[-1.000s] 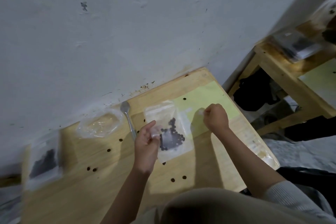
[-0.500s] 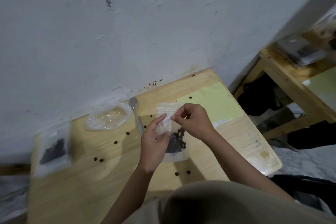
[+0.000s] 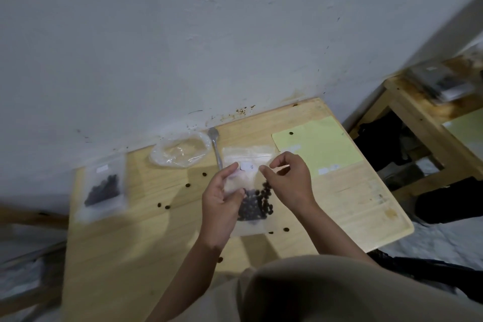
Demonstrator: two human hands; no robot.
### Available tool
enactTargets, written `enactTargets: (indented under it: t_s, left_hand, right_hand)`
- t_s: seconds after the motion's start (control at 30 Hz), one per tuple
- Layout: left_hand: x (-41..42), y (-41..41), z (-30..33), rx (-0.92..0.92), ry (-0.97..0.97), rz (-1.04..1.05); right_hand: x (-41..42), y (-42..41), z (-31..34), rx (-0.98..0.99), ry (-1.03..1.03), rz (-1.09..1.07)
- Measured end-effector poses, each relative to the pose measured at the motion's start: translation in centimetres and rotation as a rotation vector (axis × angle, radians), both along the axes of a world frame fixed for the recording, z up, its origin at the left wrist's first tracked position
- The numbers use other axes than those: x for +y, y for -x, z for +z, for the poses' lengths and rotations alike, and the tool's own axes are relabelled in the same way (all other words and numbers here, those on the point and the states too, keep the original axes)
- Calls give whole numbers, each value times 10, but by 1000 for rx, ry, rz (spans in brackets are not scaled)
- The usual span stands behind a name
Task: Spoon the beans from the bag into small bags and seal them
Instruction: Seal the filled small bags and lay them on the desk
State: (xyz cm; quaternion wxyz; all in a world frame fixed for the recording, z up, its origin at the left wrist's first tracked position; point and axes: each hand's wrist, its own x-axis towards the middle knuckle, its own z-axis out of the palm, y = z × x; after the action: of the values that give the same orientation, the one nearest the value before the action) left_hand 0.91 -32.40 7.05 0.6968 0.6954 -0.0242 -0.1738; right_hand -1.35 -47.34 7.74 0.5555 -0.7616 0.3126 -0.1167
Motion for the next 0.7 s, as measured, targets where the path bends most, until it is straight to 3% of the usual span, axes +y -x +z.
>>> enactTargets:
  t_s: [0.23,0.7]
  left_hand:
    - [83,-15,15,40,76,134]
    - [262,-81,-25,39,-386,295]
  right_hand:
    - [81,5,-8,-28,-175,267]
    - [262,-92,-40,48,-111,317]
